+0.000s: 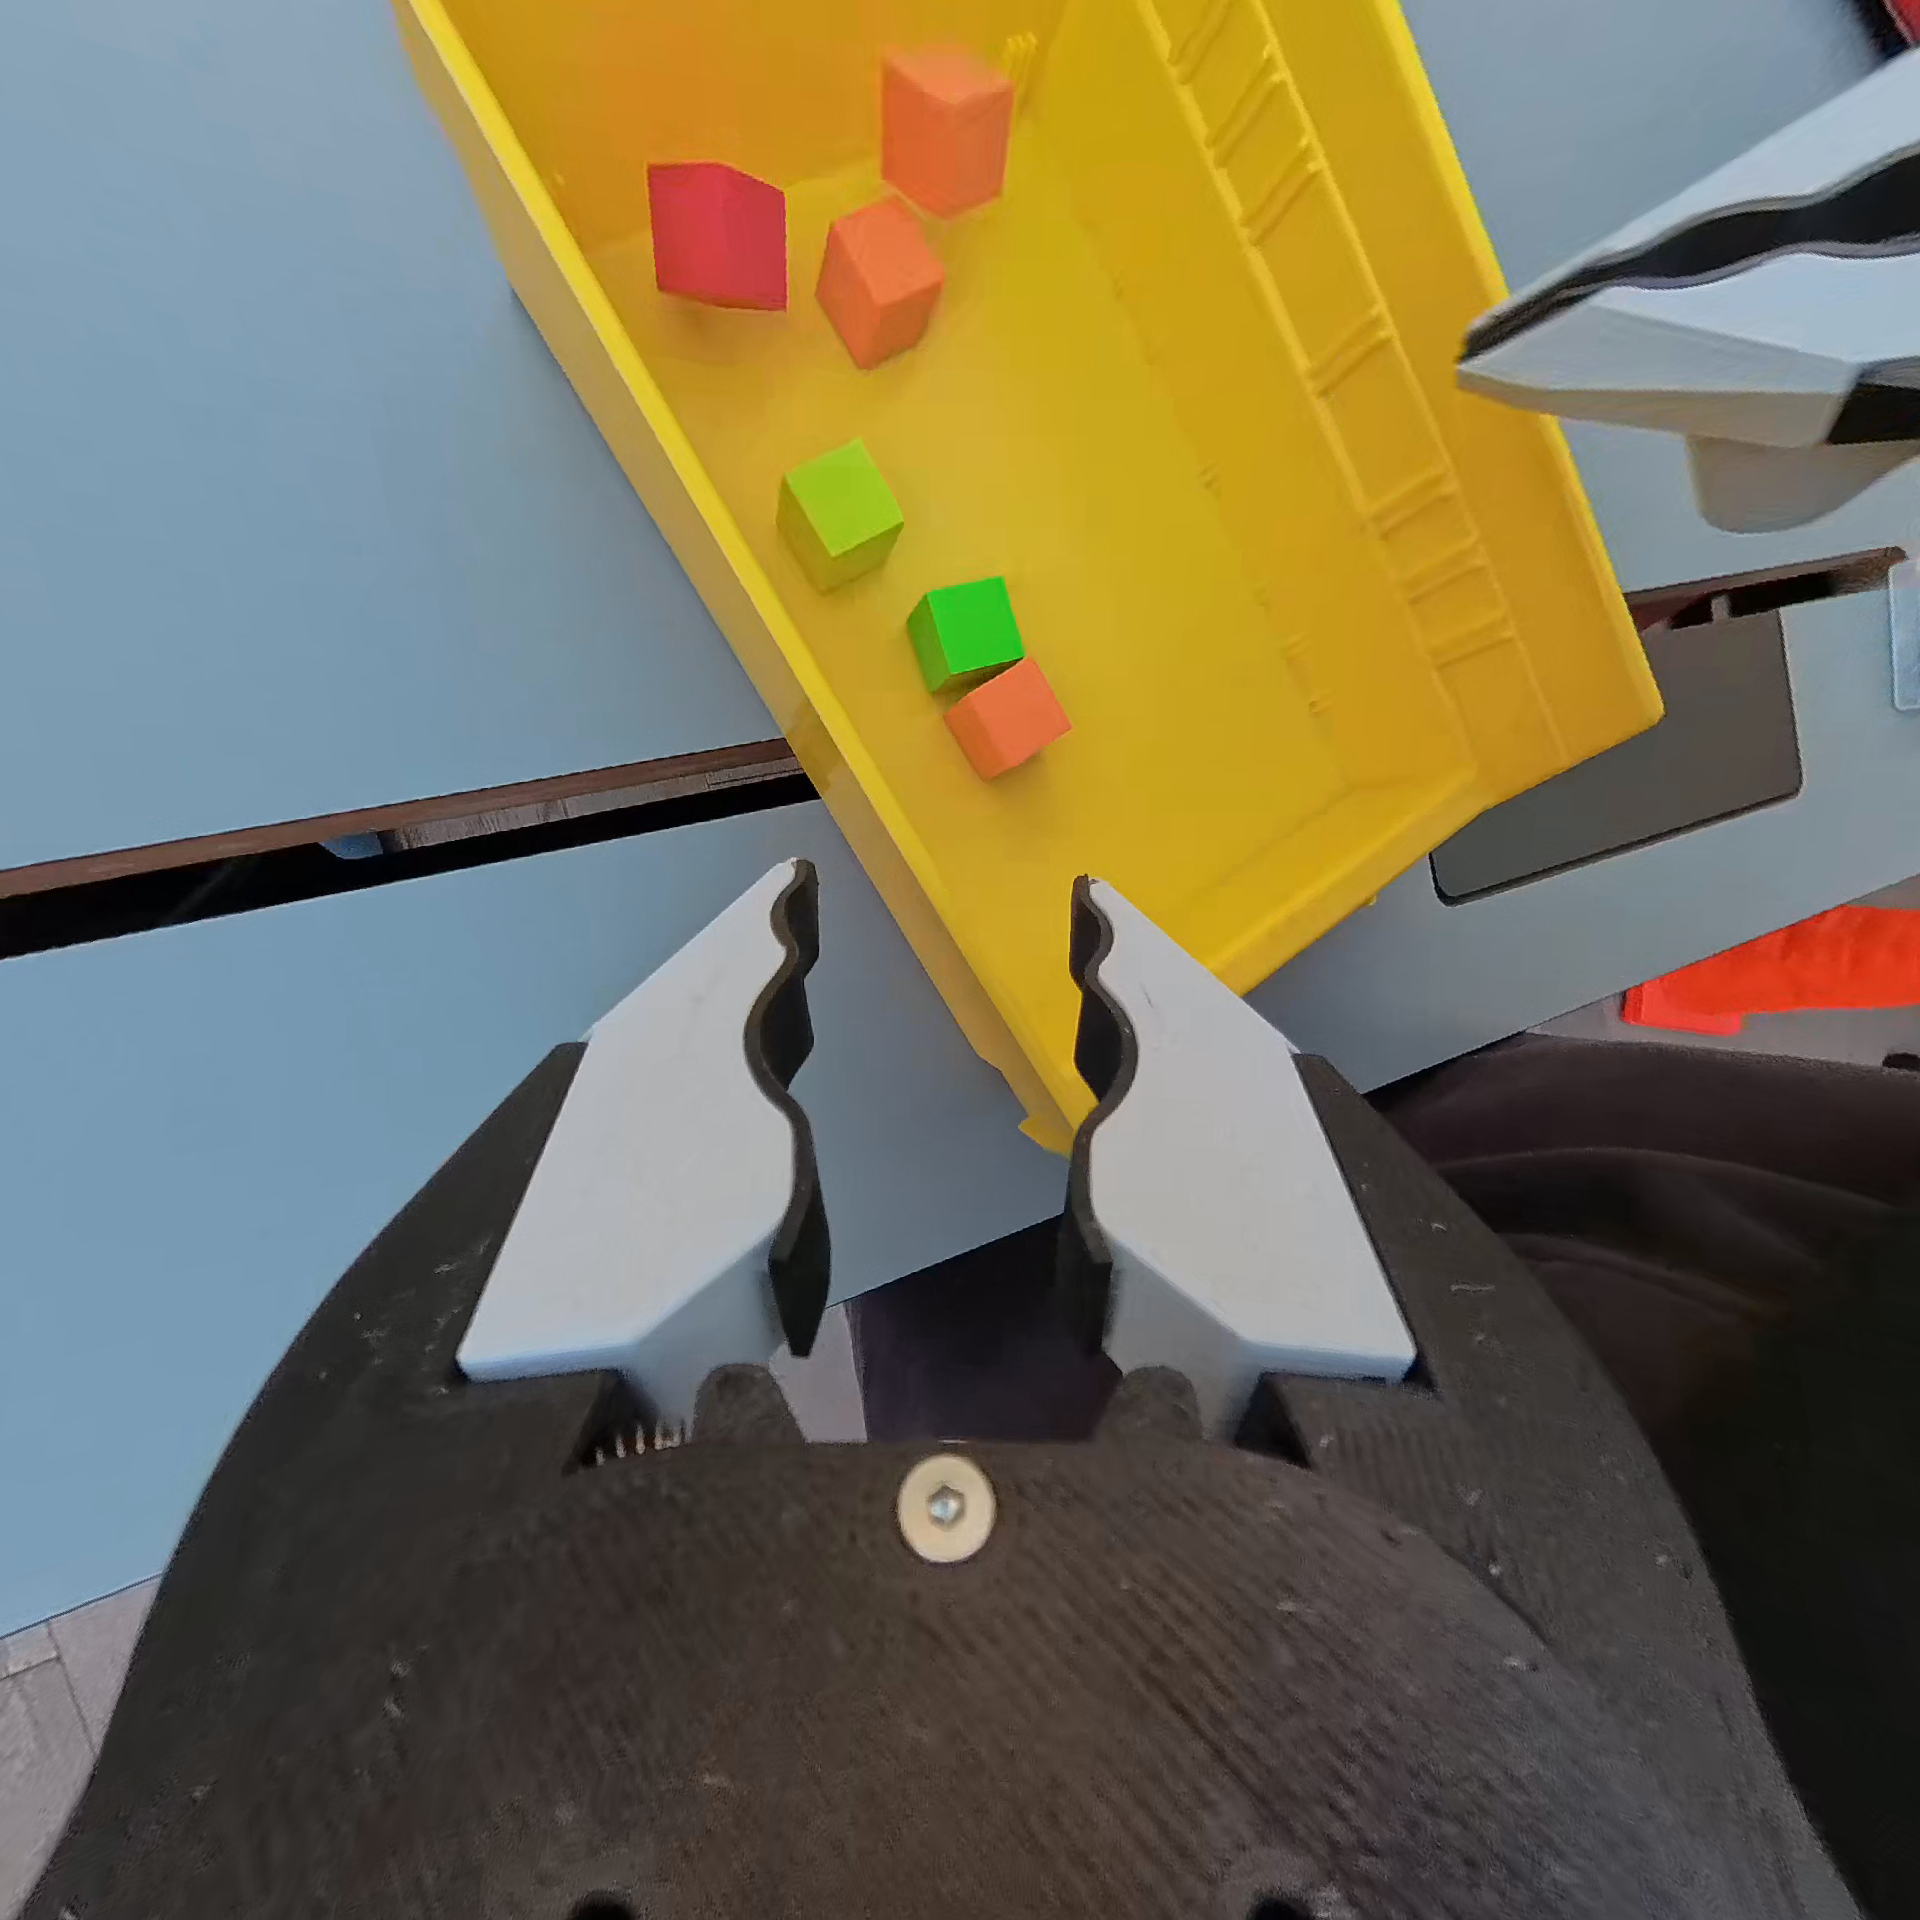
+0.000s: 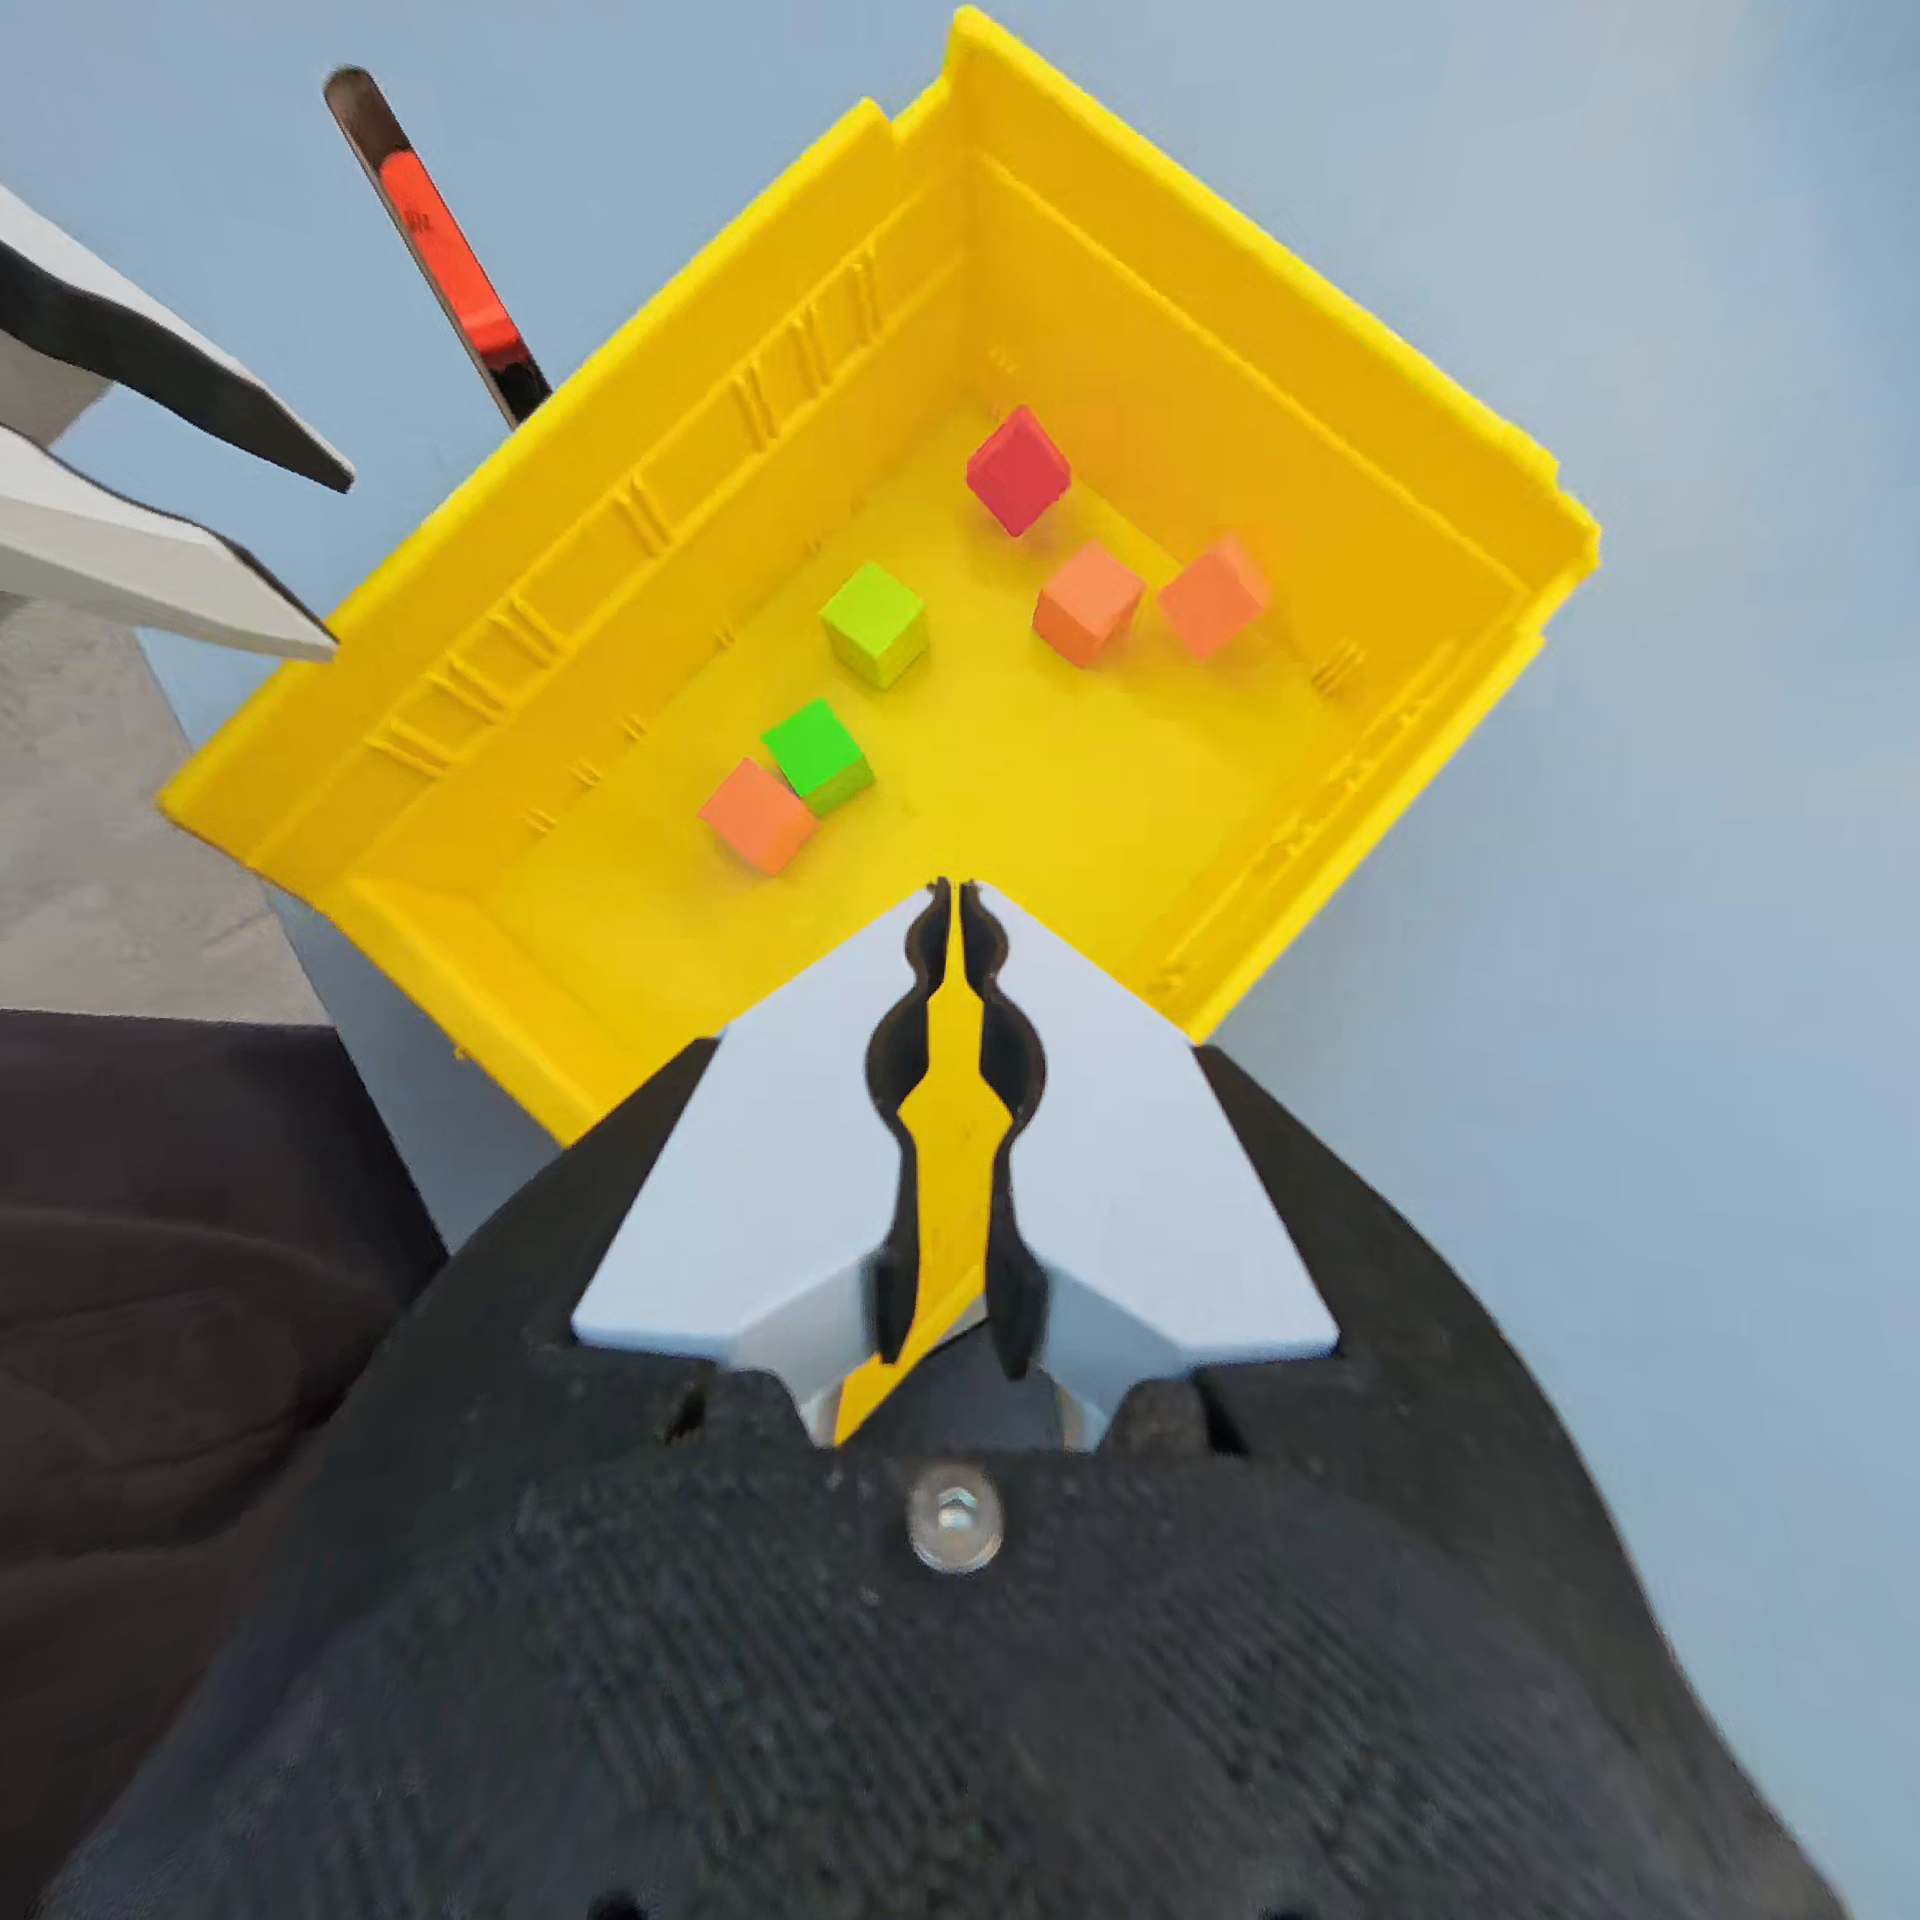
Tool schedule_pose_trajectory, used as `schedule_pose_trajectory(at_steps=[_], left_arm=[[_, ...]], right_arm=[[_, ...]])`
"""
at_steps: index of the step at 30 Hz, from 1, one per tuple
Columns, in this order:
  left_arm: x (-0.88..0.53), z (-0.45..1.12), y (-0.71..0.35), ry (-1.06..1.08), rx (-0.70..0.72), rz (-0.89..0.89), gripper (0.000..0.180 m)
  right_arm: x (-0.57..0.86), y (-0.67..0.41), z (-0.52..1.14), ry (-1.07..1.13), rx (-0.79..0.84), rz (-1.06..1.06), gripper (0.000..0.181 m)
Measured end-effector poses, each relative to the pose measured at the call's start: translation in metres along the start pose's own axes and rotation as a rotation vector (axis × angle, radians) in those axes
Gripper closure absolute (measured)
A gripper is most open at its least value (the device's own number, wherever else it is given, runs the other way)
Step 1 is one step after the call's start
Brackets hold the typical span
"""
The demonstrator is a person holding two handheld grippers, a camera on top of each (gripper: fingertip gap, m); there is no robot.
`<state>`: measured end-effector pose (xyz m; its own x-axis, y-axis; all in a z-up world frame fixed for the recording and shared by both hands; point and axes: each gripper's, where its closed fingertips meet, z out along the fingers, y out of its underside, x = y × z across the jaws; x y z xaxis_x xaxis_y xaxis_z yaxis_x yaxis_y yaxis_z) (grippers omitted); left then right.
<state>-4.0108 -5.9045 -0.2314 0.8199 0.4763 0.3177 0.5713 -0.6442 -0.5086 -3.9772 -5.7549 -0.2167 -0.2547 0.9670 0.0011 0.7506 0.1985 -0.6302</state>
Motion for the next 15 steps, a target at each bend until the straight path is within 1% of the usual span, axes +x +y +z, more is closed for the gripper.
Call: schedule_pose_trajectory(at_steps=[2, 3, 5, 6, 8, 9, 10, 12, 13, 14, 15], left_arm=[[-0.005, 0.003, 0.0, -0.02, -0.005, -0.03, 0.132], [-0.008, 0.006, 0.002, -0.032, -0.02, -0.046, 0.128], [-0.017, 0.015, 0.006, -0.07, -0.076, -0.091, 0.115], [-0.025, 0.022, 0.012, -0.108, -0.126, -0.125, 0.11], [-0.028, 0.036, 0.023, -0.106, -0.217, -0.157, 0.099], [-0.026, 0.044, 0.024, -0.079, -0.24, -0.163, 0.084], [-0.026, 0.051, 0.023, -0.07, -0.249, -0.177, 0.079], [-0.024, 0.063, 0.02, -0.042, -0.275, -0.181, 0.08], [-0.025, 0.067, 0.022, -0.051, -0.309, -0.164, 0.078], [-0.025, 0.073, 0.024, -0.056, -0.361, -0.135, 0.076], [-0.024, 0.077, 0.032, -0.047, -0.44, -0.096, 0.084]], right_arm=[[0.007, 0.012, -0.017, -0.047, 0.034, 0.11, 0.181], [0.009, 0.018, -0.025, -0.073, 0.052, 0.165, 0.18], [0.014, 0.031, -0.037, -0.112, 0.088, 0.268, 0.18], [0.016, 0.037, -0.042, -0.121, 0.105, 0.313, 0.18], [0.02, 0.047, -0.051, -0.13, 0.133, 0.388, 0.179], [0.02, 0.05, -0.055, -0.131, 0.146, 0.416, 0.178], [0.02, 0.054, -0.058, -0.129, 0.159, 0.438, 0.177], [0.019, 0.059, -0.065, -0.112, 0.178, 0.472, 0.175], [0.017, 0.061, -0.069, -0.097, 0.185, 0.484, 0.174], [0.015, 0.063, -0.071, -0.078, 0.191, 0.496, 0.174], [0.013, 0.065, -0.074, -0.058, 0.196, 0.507, 0.174]])
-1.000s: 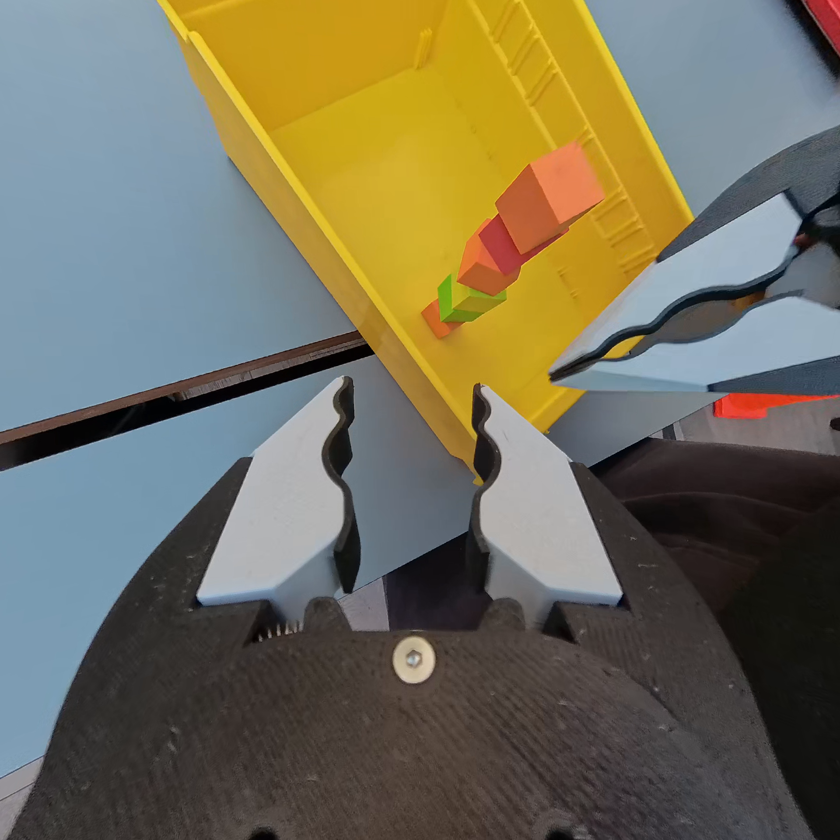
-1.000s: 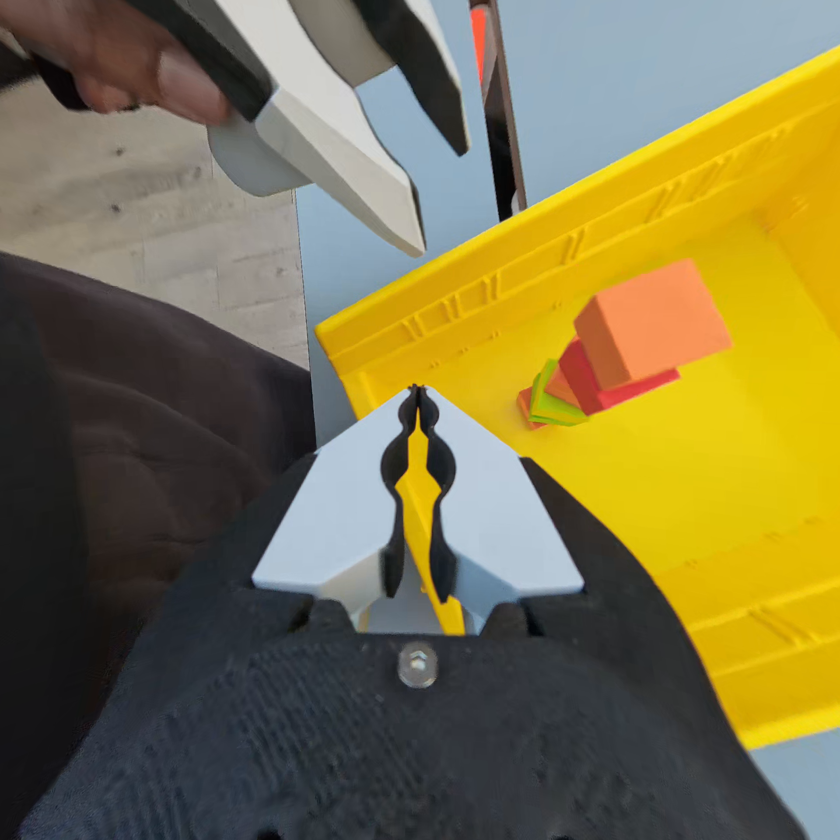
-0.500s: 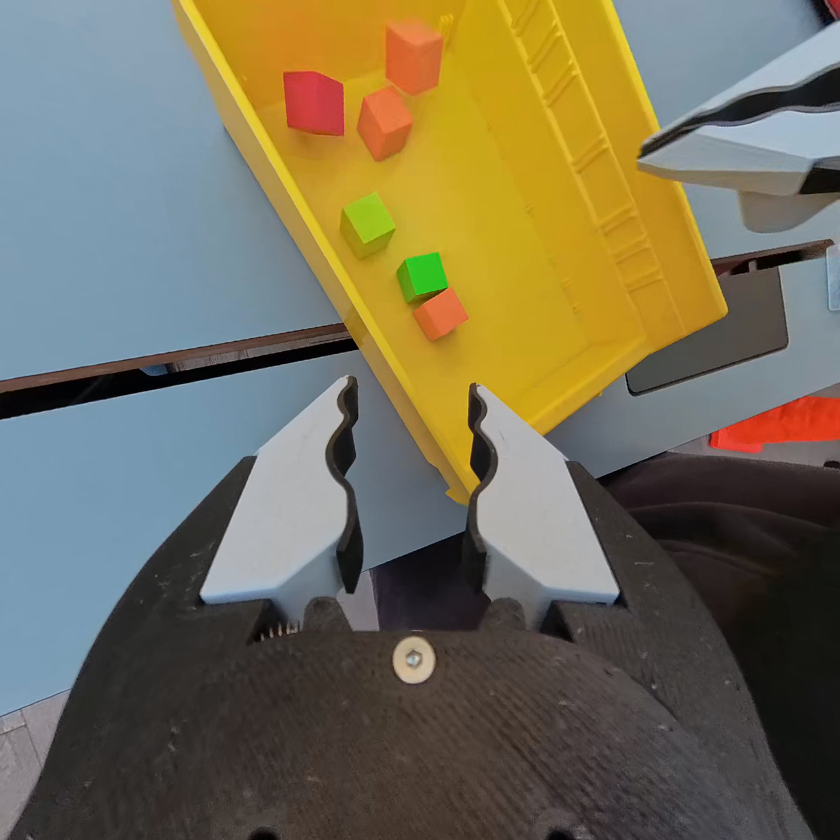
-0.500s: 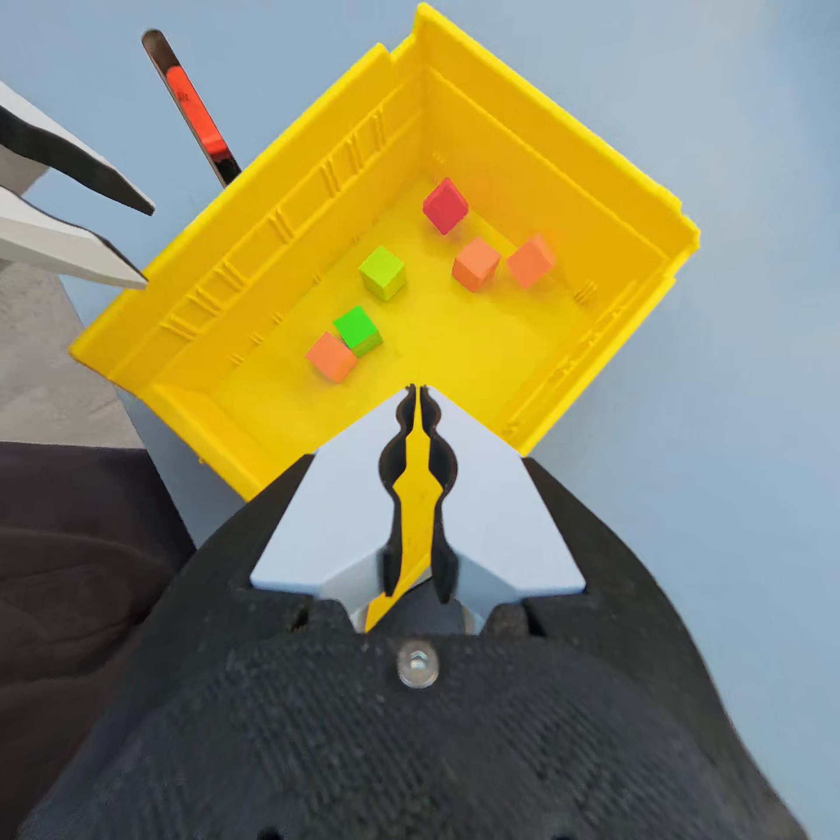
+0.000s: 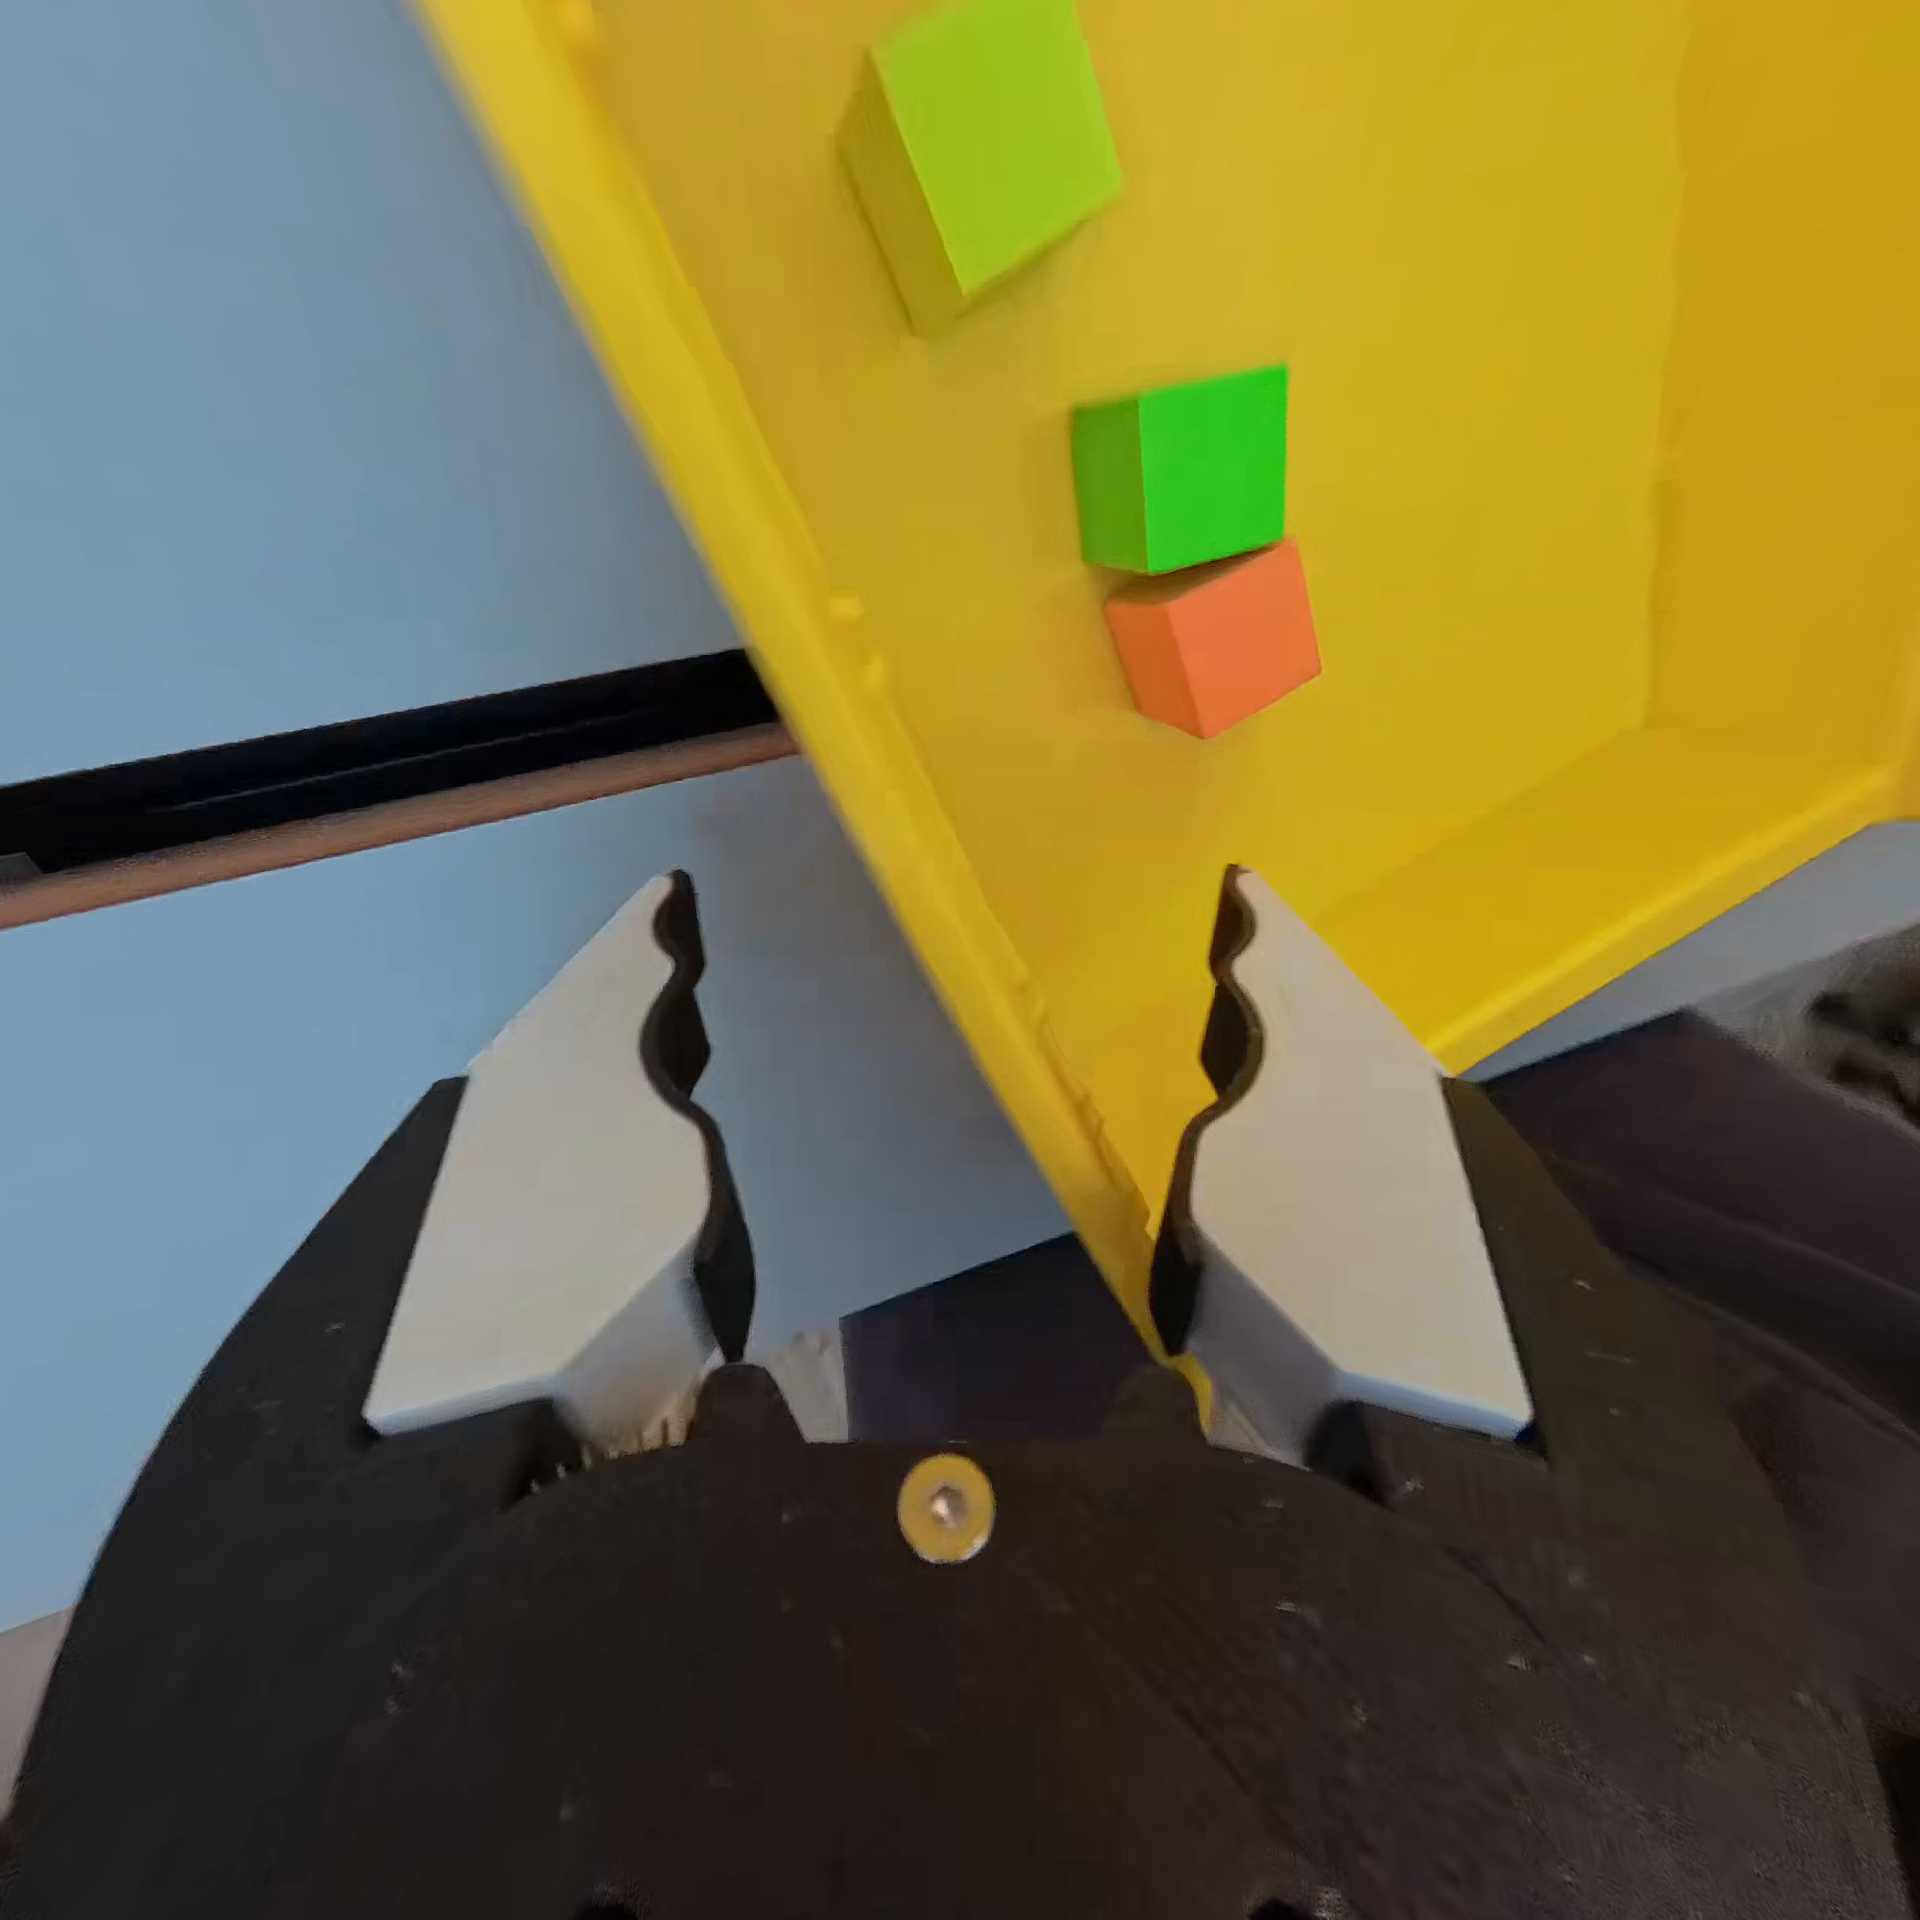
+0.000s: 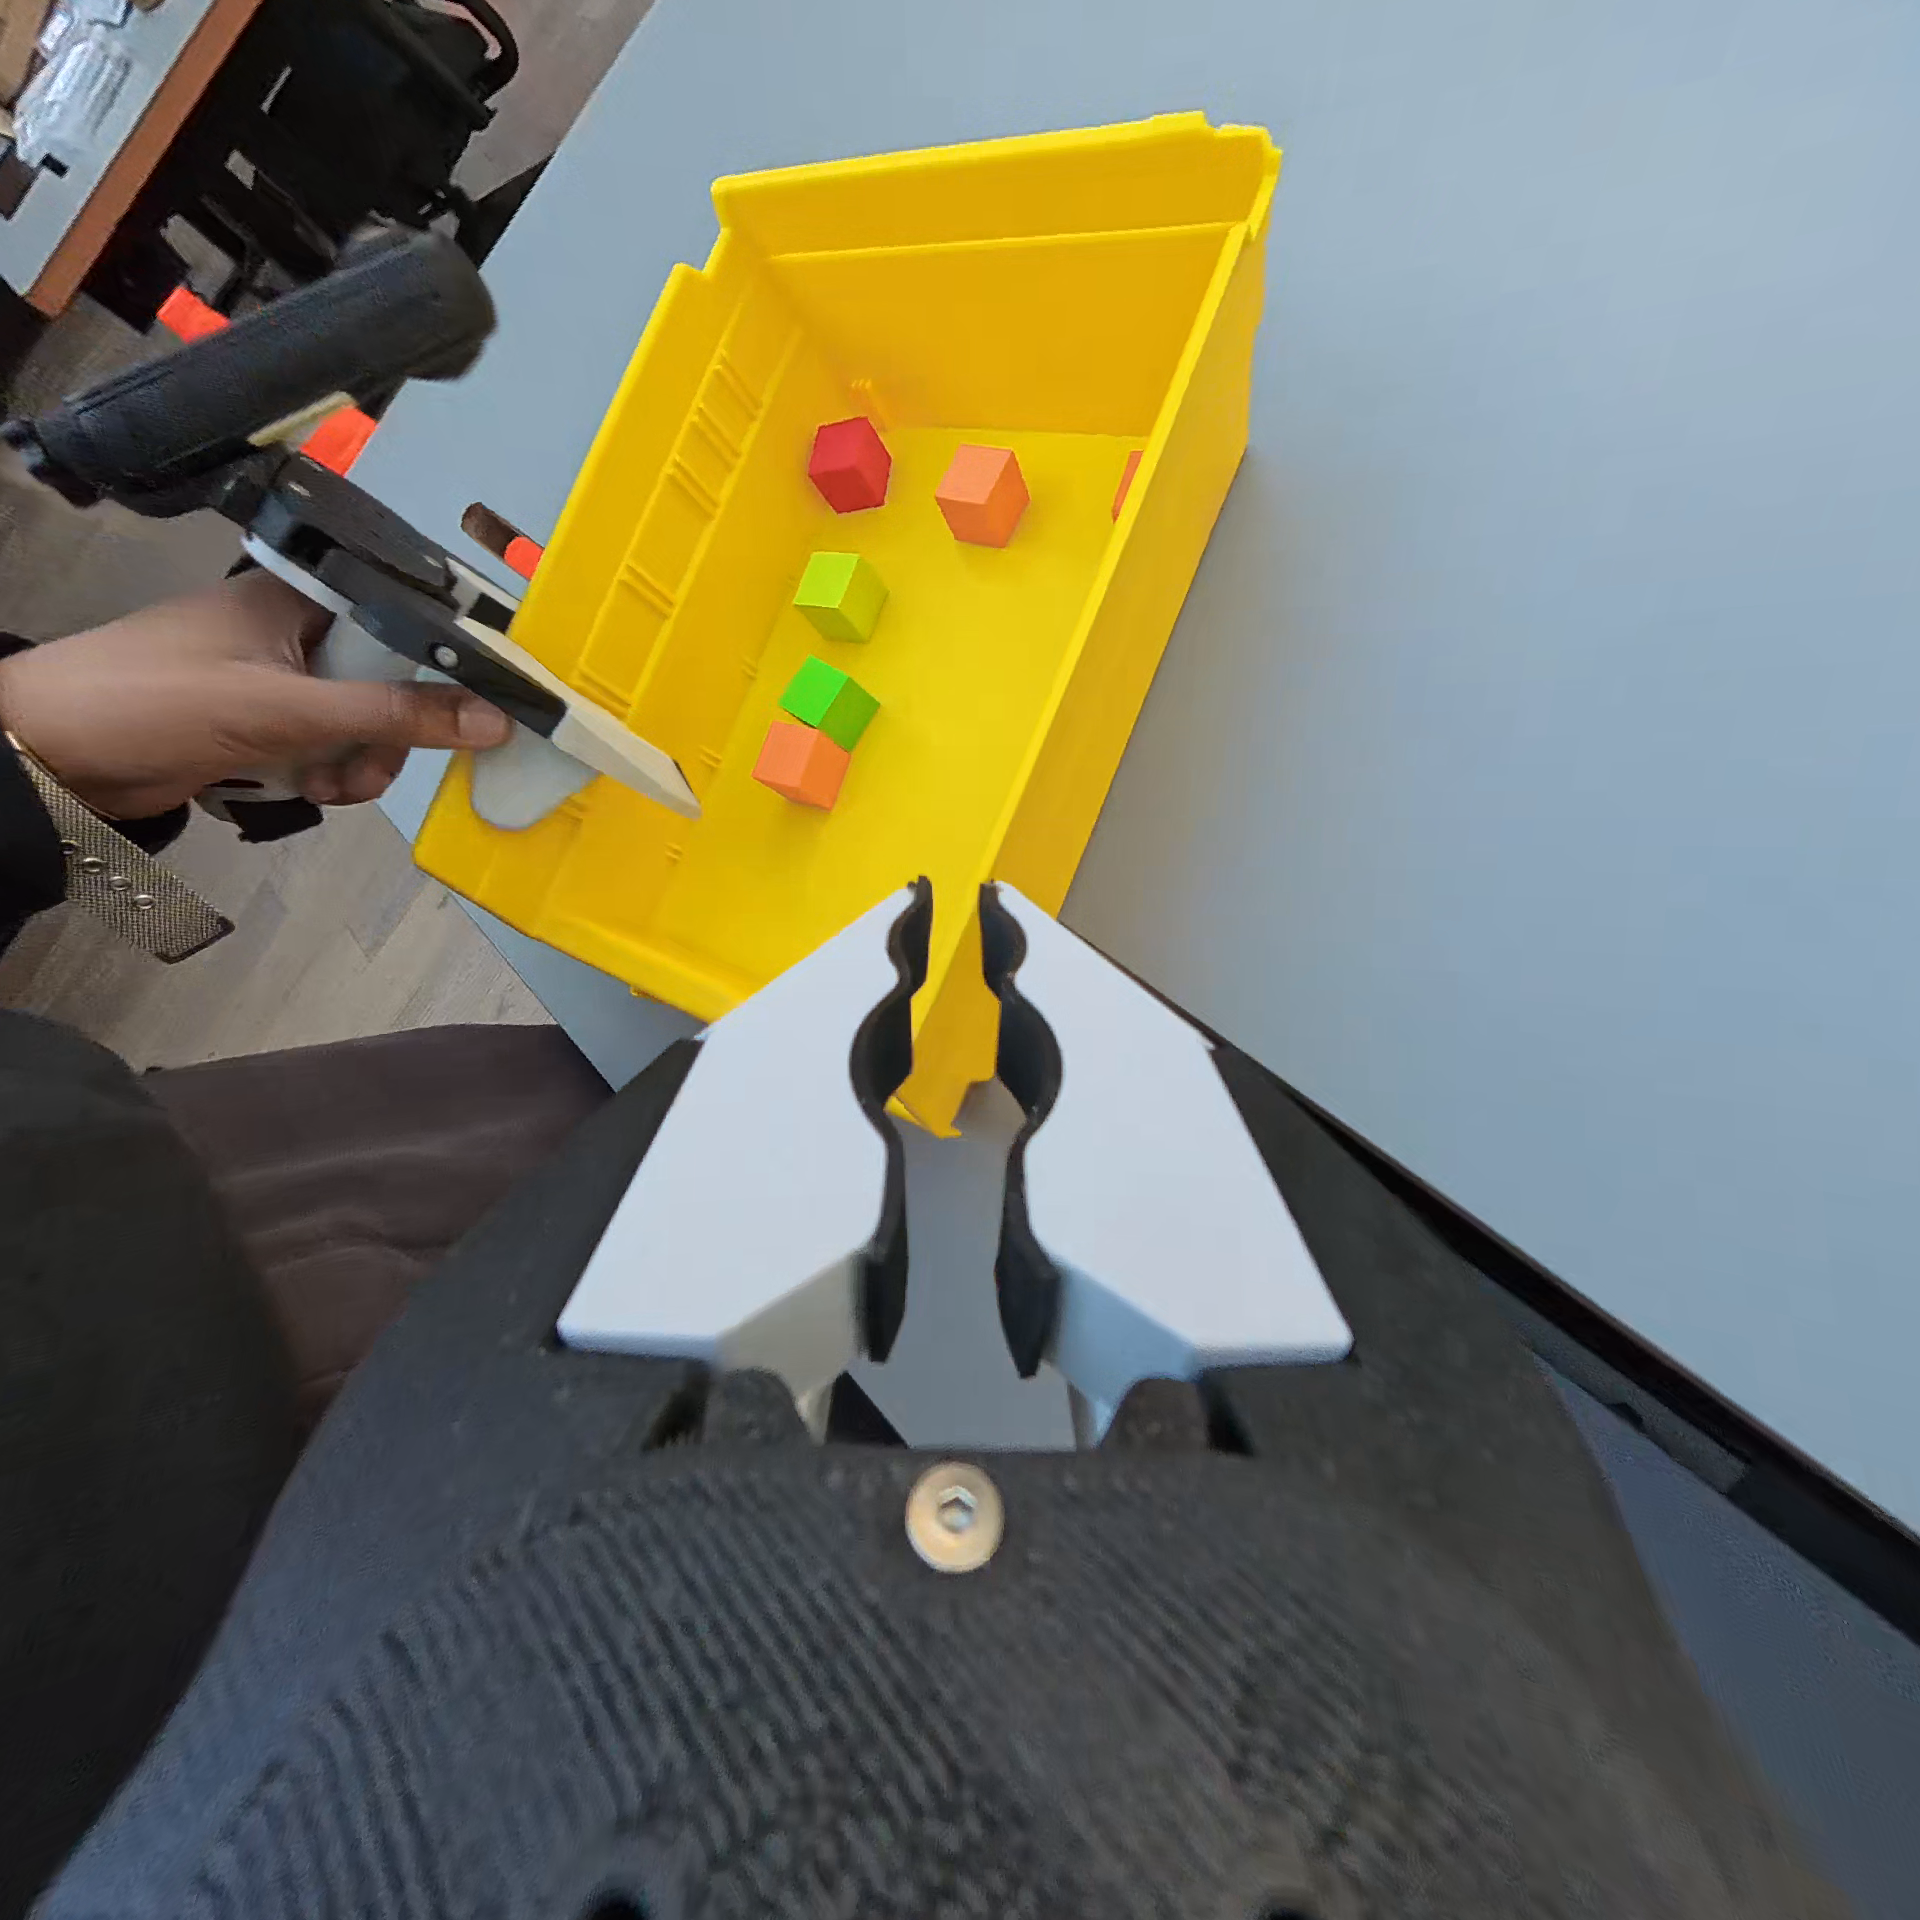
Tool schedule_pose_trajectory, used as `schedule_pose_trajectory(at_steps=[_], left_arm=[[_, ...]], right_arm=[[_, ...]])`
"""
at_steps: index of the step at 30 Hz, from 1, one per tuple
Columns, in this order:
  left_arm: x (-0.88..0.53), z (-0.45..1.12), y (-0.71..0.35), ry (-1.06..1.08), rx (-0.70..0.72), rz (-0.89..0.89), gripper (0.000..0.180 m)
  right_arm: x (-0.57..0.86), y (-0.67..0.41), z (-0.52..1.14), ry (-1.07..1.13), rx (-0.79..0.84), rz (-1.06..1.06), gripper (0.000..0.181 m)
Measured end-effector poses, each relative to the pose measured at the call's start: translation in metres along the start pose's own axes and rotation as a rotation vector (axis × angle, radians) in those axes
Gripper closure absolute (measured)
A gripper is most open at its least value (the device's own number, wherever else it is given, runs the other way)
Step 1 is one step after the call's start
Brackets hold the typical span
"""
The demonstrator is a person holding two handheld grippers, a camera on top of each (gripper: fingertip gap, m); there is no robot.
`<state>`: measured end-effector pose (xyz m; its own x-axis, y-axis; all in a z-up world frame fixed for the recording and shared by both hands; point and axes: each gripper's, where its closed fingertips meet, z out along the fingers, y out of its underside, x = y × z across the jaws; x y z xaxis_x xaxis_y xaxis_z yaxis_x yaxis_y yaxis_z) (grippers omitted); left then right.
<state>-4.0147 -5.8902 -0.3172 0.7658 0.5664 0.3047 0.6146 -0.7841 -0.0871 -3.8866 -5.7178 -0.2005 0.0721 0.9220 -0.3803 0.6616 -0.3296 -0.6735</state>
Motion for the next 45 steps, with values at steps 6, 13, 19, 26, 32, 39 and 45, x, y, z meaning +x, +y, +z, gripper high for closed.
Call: schedule_pose_trajectory(at_steps=[6, 13, 19, 26, 32, 39, 45], left_arm=[[-0.019, 0.002, 0.009, 0.013, -0.181, 0.174, 0.159], [-0.055, -0.048, 0.016, -0.002, -0.167, 0.429, 0.163], [-0.023, -0.055, 0.017, 0.128, -0.173, 0.524, 0.162], [0.075, -0.047, 0.032, 0.183, -0.171, 0.784, 0.163], [0.199, -0.012, 0.101, 0.236, -0.286, 0.954, 0.163], [0.359, 0.049, 0.203, 0.217, -0.365, 1.141, 0.162], [0.48, 0.078, 0.306, 0.246, -0.546, 1.291, 0.164]], right_arm=[[-0.02, 0.022, -0.002, 0.143, 0.054, 0.107, 0.171], [-0.074, 0.07, 0.008, 0.299, 0.079, 0.284, 0.171], [-0.108, 0.1, -0.024, 0.463, 0.088, 0.261, 0.148], [-0.122, 0.058, -0.214, 1.303, 0.472, -0.178, 0.124], [-0.123, 0.169, -0.235, 1.14, 0.348, 0.155, 0.134], [-0.132, 0.289, -0.398, 1.06, 0.68, 0.595, 0.112], [-0.137, 0.411, -0.421, 0.872, 0.546, 0.915, 0.088]])
